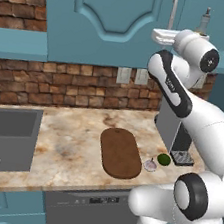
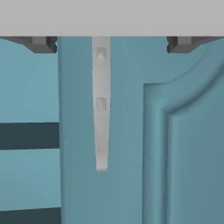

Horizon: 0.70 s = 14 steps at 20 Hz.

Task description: Open the cabinet. Place the bowl and condiment on the counter. Then place the lime and garlic on the cutting board.

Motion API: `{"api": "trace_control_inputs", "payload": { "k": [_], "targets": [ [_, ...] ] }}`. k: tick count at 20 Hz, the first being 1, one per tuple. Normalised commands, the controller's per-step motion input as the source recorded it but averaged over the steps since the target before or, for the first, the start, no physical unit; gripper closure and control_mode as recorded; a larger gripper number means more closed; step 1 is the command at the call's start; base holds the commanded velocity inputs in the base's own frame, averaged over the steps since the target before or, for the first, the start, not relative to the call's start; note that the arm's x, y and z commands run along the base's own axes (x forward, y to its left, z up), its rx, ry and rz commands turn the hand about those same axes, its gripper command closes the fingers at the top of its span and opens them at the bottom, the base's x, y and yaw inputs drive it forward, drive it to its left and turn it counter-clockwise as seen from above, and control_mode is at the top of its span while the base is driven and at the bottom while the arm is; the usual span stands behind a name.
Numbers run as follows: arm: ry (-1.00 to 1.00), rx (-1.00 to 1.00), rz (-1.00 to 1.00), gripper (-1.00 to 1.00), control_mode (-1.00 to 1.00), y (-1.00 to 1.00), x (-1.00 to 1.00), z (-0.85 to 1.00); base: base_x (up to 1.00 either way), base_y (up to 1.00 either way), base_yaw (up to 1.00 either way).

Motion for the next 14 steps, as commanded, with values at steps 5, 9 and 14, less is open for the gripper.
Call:
{"api": "trace_control_inputs", "payload": {
  "k": [5, 9, 14],
  "targets": [
    [0.0, 0.0, 0.01, -1.0, -1.0, -0.02, 0.19, 0.0, 0.0, 0.0, 0.0],
    [0.0, 0.0, 0.02, -1.0, -1.0, 0.0, 0.15, 0.0, 0.0, 0.0, 0.0],
    [0.0, 0.0, 0.01, -1.0, -1.0, 0.0, 0.17, 0.0, 0.0, 0.0, 0.0]
  ]
}}
